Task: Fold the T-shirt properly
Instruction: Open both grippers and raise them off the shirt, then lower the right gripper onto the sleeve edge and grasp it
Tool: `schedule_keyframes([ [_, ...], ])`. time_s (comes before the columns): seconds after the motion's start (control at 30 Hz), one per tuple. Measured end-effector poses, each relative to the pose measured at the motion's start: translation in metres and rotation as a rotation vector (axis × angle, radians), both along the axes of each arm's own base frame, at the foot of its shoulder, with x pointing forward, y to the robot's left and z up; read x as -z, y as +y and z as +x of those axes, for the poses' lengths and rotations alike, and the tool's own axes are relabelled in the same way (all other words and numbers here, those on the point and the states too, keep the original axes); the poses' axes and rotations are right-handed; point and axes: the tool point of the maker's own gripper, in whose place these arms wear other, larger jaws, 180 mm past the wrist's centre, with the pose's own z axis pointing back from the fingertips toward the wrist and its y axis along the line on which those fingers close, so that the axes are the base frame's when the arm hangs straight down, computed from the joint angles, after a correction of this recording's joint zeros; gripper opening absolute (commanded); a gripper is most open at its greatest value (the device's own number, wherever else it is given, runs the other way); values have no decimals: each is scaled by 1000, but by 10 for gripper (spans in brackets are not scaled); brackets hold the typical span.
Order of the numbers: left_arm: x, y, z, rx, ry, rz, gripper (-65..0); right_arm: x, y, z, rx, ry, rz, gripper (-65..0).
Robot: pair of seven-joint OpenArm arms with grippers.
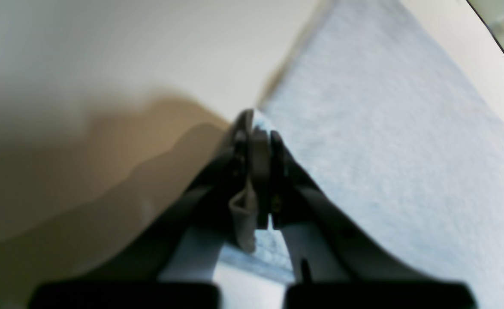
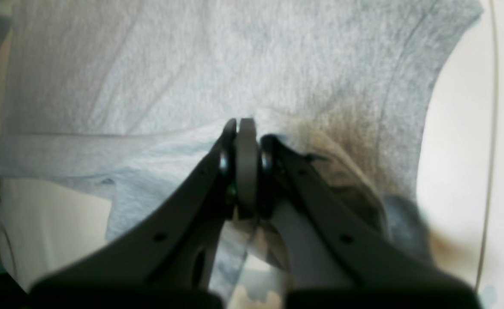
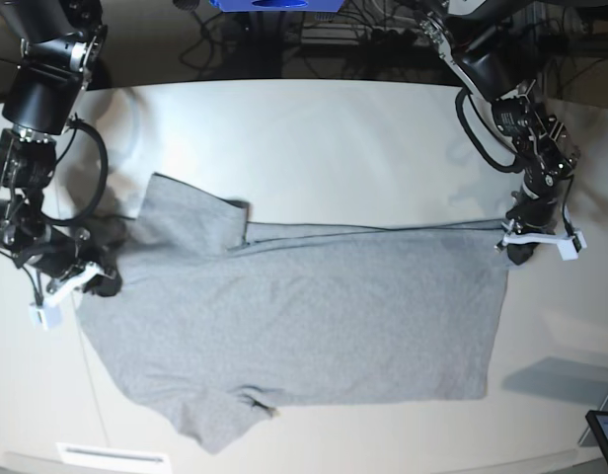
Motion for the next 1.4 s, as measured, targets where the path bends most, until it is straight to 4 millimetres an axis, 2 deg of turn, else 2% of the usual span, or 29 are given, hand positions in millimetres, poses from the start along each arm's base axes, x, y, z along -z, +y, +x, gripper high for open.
schedule_keyframes([
  [0.07,0,-1,1,3,-1,1,-595,-1,-2,0,1,-1,-5,-498],
  [0.17,0,3,-2,-9,3,4,-459,-3,-13,1,12,-5,-29,-310],
  [0.23,-2,4,-2,-13,-1,10,-405,-5,-17,1,16,-9,-38,-213],
  [0.3,-7,7,-2,-19,-14,17,-358,-11,-21,1,15,-22,-58,-144],
  [0.37,-19,25,-11,-72,-47,28,-326,-23,-22,4,10,-59,-81,-113],
  [0.43,-33,47,-21,-138,-69,59,-301,-39,-19,5,-1,-108,-103,-115],
  [0.5,-48,55,-25,-146,-89,101,-294,-54,-16,1,-21,-151,-141,-115],
  [0.6,-82,42,-22,-69,-156,188,-299,-70,-7,-13,-70,-166,-189,-116],
  [0.67,-104,34,-33,-36,-193,258,-299,-71,-12,-27,-17,-134,-150,-116],
  [0.73,-99,35,-56,-32,-138,312,-301,-55,-19,-49,82,-66,-78,-116],
  [0.8,-78,36,-81,-33,-45,326,-301,-30,-14,-81,105,35,-19,-116],
  [0.83,-68,33,-91,-17,-7,320,-301,-24,-14,-92,125,58,6,-116],
  [0.97,-54,32,-115,0,55,326,-301,-17,-20,-108,218,77,88,-116],
  [1.07,-44,33,-132,10,105,333,-301,5,-5,-132,247,174,152,-116],
  [1.13,-39,35,-139,10,130,337,-301,12,2,-138,241,203,169,-116],
  [1.2,-37,34,-142,13,138,334,-301,11,1,-135,255,182,185,-116],
  [1.33,-30,33,-154,23,171,332,-301,32,7,-153,255,257,214,-116],
  [1.4,-30,34,-155,21,174,335,-301,33,7,-152,257,263,221,-116],
])
